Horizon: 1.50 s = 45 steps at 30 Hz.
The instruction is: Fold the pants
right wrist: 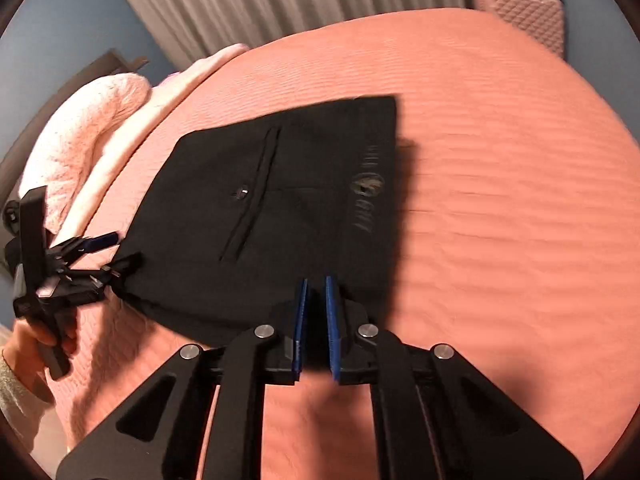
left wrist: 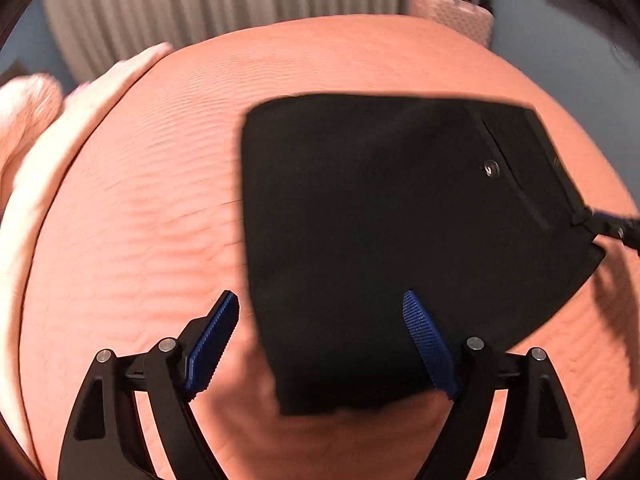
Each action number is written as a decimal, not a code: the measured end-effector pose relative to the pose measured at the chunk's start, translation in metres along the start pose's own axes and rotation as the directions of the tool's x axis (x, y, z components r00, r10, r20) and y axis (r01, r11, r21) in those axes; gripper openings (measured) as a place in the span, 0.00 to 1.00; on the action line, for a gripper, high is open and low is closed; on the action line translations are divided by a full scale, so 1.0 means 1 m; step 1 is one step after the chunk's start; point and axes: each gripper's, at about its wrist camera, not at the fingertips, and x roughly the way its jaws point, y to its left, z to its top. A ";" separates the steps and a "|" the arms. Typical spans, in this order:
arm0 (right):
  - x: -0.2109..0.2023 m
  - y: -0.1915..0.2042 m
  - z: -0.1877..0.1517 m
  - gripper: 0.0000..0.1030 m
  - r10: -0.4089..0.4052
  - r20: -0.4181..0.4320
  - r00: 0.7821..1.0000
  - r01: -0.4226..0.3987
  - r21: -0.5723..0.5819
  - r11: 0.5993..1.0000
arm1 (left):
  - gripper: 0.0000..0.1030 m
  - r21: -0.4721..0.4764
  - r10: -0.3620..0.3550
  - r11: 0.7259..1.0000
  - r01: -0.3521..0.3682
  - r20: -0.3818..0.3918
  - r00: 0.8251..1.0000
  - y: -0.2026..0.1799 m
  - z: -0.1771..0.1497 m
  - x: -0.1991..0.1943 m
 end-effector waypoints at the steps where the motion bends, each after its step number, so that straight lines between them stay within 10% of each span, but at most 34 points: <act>1: -0.013 -0.008 0.000 0.16 0.005 0.020 1.000 -0.006 0.029 1.000 | 0.80 -0.041 -0.038 0.998 0.040 0.033 0.999 0.013 -0.002 -0.014; 8: -0.049 -0.001 -0.021 0.38 0.023 0.081 0.996 -0.028 0.057 0.998 | 0.80 -0.179 -0.041 0.983 0.045 0.027 0.999 0.055 -0.019 -0.057; 16: -0.012 0.093 0.007 0.38 0.018 0.074 0.997 -0.014 -0.051 0.999 | 0.82 -0.010 0.193 0.981 -0.193 0.059 0.979 -0.046 -0.001 -0.039; 20: -0.002 0.057 0.027 0.87 -0.090 0.116 0.989 0.089 0.011 0.996 | 0.84 -0.064 0.177 0.982 -0.175 0.015 0.984 -0.031 0.017 -0.018; 24: 0.026 0.013 0.034 0.87 -0.041 0.046 0.998 0.038 0.076 0.996 | 0.84 -0.225 0.021 0.974 -0.033 -0.059 0.998 0.021 0.023 0.019; 28: 0.066 -0.009 0.018 0.88 0.109 -0.061 0.992 -0.096 0.178 0.979 | 0.85 -0.306 -0.210 0.937 0.168 -0.111 0.971 0.041 0.010 0.060; 33: 0.070 0.013 0.001 0.79 0.042 -0.002 0.999 -0.041 0.075 0.996 | 0.84 -0.245 -0.193 0.953 0.179 -0.037 0.980 0.026 0.004 0.062; 34: 0.073 0.015 0.001 0.56 0.081 -0.023 0.996 -0.079 0.091 0.993 | 0.74 -0.246 -0.202 0.951 0.186 -0.040 0.979 0.023 0.006 0.062; 38: 0.055 0.014 0.005 0.29 0.101 -0.032 0.994 -0.096 0.135 0.986 | 0.35 -0.219 -0.153 0.966 0.140 -0.040 0.987 0.015 0.009 0.042; 45: -0.001 0.028 -0.046 0.24 0.138 -0.076 0.987 -0.128 0.122 0.984 | 0.22 -0.158 -0.156 0.978 0.138 -0.109 0.982 -0.003 -0.038 -0.006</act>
